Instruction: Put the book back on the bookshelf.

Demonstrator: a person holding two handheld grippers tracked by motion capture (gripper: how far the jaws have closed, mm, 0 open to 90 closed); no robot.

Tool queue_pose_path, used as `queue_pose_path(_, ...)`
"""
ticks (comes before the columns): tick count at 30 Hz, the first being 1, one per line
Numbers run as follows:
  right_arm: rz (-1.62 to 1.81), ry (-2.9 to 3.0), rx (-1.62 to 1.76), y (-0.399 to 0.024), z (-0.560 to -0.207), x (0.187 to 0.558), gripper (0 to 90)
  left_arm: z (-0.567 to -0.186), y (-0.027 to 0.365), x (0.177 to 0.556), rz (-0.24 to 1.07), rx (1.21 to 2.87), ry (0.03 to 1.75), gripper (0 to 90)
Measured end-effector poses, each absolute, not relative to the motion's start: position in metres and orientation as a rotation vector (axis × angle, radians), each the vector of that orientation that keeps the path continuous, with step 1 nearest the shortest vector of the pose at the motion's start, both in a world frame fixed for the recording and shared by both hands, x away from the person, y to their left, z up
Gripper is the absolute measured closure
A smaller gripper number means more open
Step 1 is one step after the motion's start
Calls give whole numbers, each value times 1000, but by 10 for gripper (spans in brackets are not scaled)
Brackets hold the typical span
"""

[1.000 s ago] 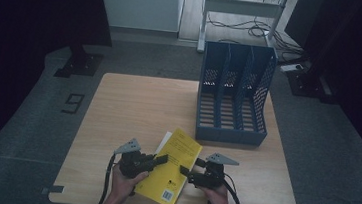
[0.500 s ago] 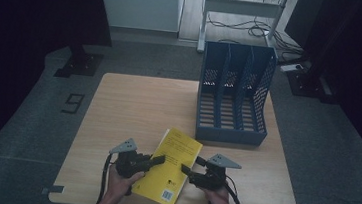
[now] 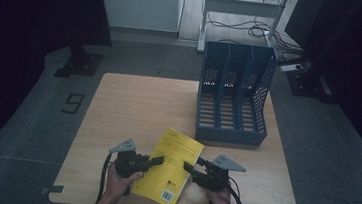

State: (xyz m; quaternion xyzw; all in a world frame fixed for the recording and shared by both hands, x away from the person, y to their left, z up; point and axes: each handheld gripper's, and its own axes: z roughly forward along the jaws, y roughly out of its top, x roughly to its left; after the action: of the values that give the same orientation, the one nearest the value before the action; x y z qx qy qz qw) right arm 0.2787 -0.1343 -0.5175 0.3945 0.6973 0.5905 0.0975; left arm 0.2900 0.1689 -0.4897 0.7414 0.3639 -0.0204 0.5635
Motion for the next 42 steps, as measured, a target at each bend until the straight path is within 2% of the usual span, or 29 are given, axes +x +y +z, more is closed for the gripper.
queue_pose_path(17, 1756, 2093, 1083, -130, -514, 276, 561, -495, 169, 293, -56, 1764, 881, 789)
queue_pose_path(42, 1613, 1993, 813, -120, -479, 251, 622, -490, 172, 291, -50, 1692, 843, 762)
